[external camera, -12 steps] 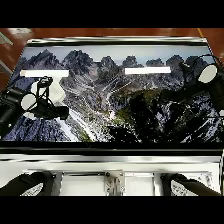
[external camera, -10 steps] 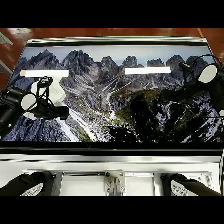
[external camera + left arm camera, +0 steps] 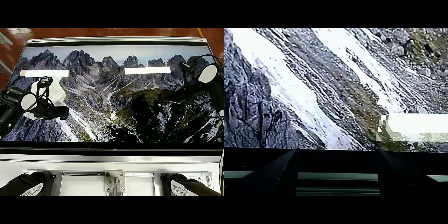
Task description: Fold the shirts.
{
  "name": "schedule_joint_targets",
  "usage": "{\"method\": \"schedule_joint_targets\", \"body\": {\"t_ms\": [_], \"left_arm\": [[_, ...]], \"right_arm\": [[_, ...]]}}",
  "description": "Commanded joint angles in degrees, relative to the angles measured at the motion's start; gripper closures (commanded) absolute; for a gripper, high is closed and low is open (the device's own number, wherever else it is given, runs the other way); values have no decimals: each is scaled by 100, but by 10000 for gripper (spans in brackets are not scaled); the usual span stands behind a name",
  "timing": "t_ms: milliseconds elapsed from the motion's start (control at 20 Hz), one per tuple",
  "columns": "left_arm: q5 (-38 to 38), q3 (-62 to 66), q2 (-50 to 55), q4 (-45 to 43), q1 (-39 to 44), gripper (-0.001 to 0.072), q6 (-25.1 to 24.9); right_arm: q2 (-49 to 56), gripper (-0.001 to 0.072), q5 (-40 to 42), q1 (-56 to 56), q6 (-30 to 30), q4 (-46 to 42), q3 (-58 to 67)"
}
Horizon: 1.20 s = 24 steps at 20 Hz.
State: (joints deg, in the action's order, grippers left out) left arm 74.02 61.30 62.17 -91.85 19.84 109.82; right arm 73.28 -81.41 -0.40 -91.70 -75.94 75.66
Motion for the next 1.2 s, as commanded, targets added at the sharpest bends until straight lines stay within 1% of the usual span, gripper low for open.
{"method": "schedule_joint_targets", "body": {"t_ms": [0, 150, 300, 400, 600, 650, 700, 800, 850, 900, 1050, 1150], "left_arm": [[-2, -4, 0, -2, -4, 150, -2], [-50, -4, 2, -2, -4, 150, -2], [-463, -7, 2, 15, -7, 150, -2], [-444, -7, 0, 17, -4, 150, -2], [-498, -7, 26, 101, -4, 149, -7], [-662, -7, 59, 13, -11, 137, -166], [-922, 9, 129, -136, -74, 96, -216], [-1294, 284, 476, -177, -555, 94, -219], [-1340, 566, 763, -179, -905, 70, -249], [-1320, 962, 1141, -179, -1320, 43, -363], [-1019, 2450, 2415, -61, -2347, 43, -413], [-911, 3338, 3244, -52, -2758, 43, -413]], "right_arm": [[0, 14, 142, -2, -2, 7, -2], [0, 14, 92, -2, 0, 0, -2], [0, 14, -90, -2, 138, -2, -2], [0, 14, -105, -2, 243, -13, -2], [2, 14, 37, -2, 262, -9, -2], [2, 14, 138, -2, 267, -9, -2], [2, 14, 278, -2, 295, -9, -2], [2, 14, 555, -2, 391, -4, -2], [2, 14, 636, -2, 417, -4, -2], [2, 14, 682, -2, 455, -2, -2], [2, 14, 678, -2, 498, 4, -2], [2, 14, 737, -2, 503, 4, -2]]}}
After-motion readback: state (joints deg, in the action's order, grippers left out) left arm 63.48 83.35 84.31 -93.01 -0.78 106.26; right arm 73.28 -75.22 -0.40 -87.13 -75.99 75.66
